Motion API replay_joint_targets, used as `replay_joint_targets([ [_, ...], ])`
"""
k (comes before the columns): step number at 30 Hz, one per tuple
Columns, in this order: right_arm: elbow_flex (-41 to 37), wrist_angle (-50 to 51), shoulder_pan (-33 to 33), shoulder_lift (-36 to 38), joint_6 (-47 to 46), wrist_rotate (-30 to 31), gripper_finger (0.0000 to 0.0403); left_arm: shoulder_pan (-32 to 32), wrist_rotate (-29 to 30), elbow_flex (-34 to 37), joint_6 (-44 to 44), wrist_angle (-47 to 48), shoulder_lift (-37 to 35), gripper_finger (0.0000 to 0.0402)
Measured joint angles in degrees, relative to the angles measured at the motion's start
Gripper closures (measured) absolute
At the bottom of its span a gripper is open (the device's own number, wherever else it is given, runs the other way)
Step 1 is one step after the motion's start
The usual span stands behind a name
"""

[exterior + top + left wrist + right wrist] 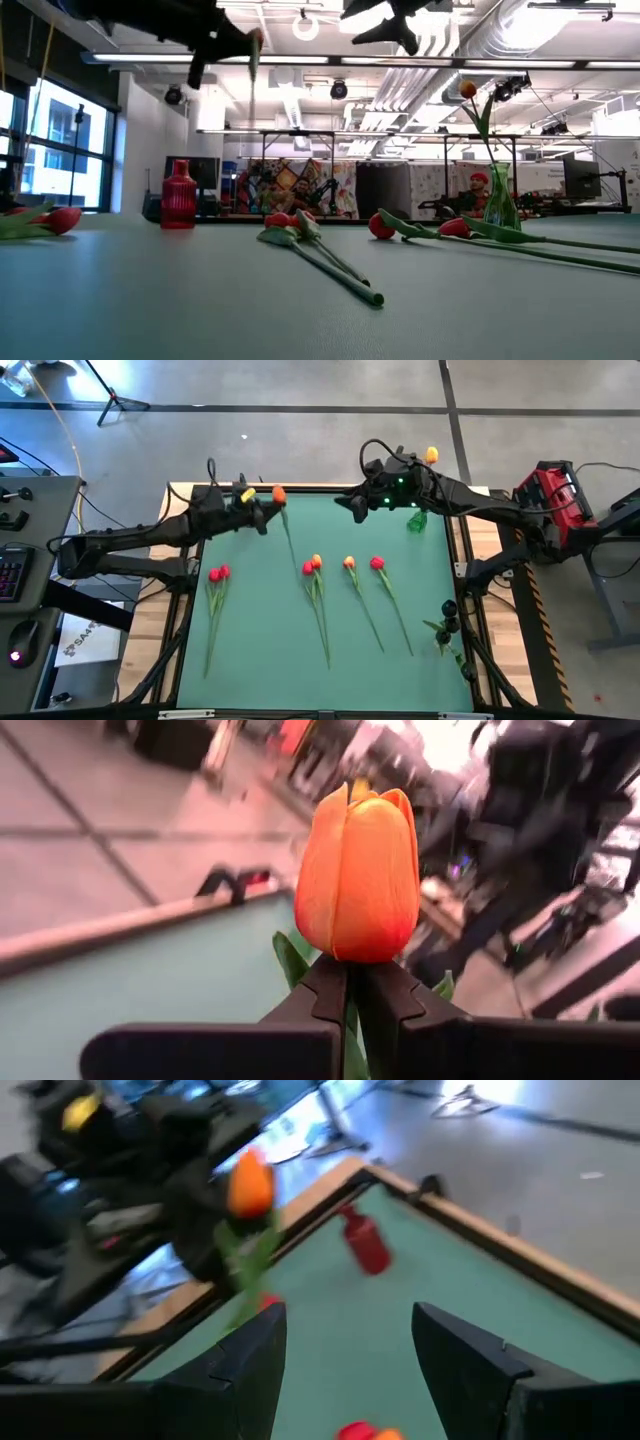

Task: Sort flowers into vase by color
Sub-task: Put the left orange tulip into the green flower vase

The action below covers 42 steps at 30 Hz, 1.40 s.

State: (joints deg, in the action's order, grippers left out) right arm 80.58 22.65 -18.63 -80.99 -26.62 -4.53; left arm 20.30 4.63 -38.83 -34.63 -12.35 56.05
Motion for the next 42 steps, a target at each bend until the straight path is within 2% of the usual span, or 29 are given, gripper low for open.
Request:
replay_joint_targets([
  [6, 0.0, -4.6, 1.0, -3.7, 0.2, -8.8, 0.0199, 2.7, -3.2, 0.0, -0.2, -14.6, 4.9, 0.0401],
  [16, 0.0, -5.2, 1.0, -4.9, 3.8, -10.0, 0.0199, 2.9, -10.1, -0.3, -0.7, -33.3, 14.2, 0.0401],
  [19, 0.0, -5.6, 1.0, -5.2, 4.6, -10.5, 0.0199, 2.9, -9.7, -2.2, 0.2, -33.8, 16.1, 0.0401],
  [27, 0.0, -7.5, 1.0, -6.1, 4.6, -5.8, 0.0199, 2.7, -9.9, -9.3, 2.7, -33.7, 23.0, 0.0401],
  [33, 0.0, -5.6, 0.7, -6.1, 4.6, -6.4, 0.0231, 2.7, -18.0, -13.4, 3.8, -33.8, 27.1, 0.0401],
  [37, 0.0, -0.9, 0.6, -5.9, 4.6, -11.6, 0.0266, 3.8, -25.7, -14.7, 3.9, -34.1, 27.6, 0.0401],
  [42, 0.0, -0.1, 0.6, -5.6, 4.4, -16.6, 0.0288, 5.4, -30.1, -15.0, 4.0, -34.4, 26.6, 0.0401],
])
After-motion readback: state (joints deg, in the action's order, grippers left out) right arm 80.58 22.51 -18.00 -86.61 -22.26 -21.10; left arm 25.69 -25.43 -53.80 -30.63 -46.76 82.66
